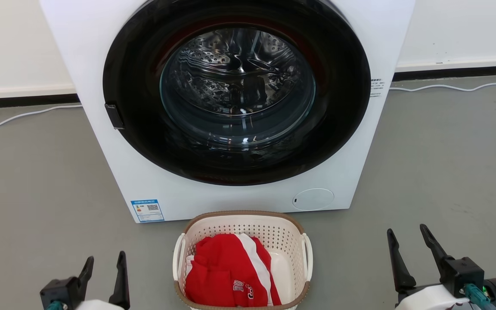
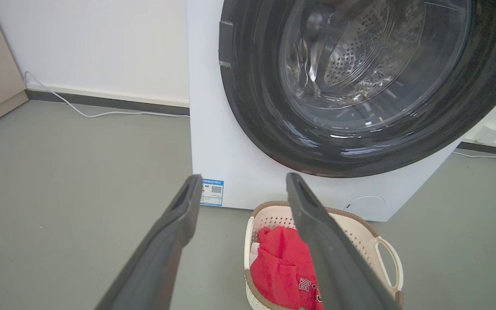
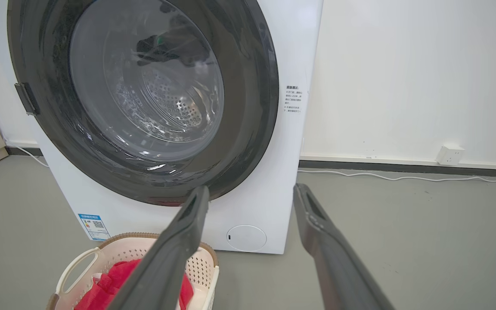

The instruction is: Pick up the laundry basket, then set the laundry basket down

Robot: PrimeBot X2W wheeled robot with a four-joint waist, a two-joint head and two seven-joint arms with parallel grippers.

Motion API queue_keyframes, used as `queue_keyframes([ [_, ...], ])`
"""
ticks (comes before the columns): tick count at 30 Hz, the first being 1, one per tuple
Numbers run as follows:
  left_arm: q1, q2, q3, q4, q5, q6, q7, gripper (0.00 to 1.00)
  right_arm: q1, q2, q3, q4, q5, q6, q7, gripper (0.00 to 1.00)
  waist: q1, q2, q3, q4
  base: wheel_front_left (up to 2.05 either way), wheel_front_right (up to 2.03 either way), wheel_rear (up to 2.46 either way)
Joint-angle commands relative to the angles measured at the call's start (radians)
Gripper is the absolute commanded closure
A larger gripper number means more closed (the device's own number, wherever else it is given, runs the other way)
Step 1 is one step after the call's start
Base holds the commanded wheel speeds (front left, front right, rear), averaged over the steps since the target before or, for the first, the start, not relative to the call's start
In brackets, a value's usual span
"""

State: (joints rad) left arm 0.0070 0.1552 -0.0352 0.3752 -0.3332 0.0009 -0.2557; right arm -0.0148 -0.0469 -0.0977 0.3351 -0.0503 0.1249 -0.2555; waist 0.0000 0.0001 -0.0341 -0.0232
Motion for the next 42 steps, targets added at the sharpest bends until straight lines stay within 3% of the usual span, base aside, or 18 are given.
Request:
queue_keyframes([
  [1,-0.018,0.006,0.036,-0.027,0.017,0.002,-0.006,0.00,-0.002,-0.003,0.018,-0.030,0.003,0.006,-0.006,0.00,0.0000,-0.0001,0.000,0.000,0.00,0.00,0.00],
  [8,-0.016,-0.006,0.062,-0.017,0.031,0.009,-0.006,0.00,0.005,-0.003,0.010,-0.030,0.004,0.006,-0.006,0.00,0.0000,-0.0001,-0.002,0.002,0.00,0.00,0.00],
  [26,-0.022,-0.023,0.078,0.005,0.044,-0.021,-0.006,0.00,0.004,-0.003,0.005,-0.030,0.001,0.006,-0.006,0.00,0.0000,-0.0001,-0.007,0.006,0.00,0.00,0.00],
  [27,0.008,-0.032,0.047,0.027,0.036,-0.018,0.000,1.00,0.017,0.001,-0.021,0.002,0.000,0.000,0.000,1.00,0.0000,-0.0001,-0.007,0.006,0.00,0.00,0.00],
  [34,0.020,-0.054,0.050,0.080,0.006,-0.021,0.012,1.00,0.023,0.004,-0.029,0.054,0.034,-0.001,0.015,1.00,0.0002,-0.0001,-0.006,0.006,0.00,0.00,0.00],
  [38,0.017,-0.055,0.053,0.072,-0.036,-0.024,0.024,1.00,0.020,0.004,-0.029,0.049,0.089,-0.001,0.028,1.00,0.0023,-0.0001,-0.007,0.007,0.00,0.00,0.00],
  [42,0.014,-0.057,0.055,0.065,-0.078,-0.028,0.035,1.00,0.019,0.004,-0.025,0.042,0.143,-0.001,0.037,1.00,0.0002,-0.0001,-0.004,0.007,0.00,0.00,0.00],
])
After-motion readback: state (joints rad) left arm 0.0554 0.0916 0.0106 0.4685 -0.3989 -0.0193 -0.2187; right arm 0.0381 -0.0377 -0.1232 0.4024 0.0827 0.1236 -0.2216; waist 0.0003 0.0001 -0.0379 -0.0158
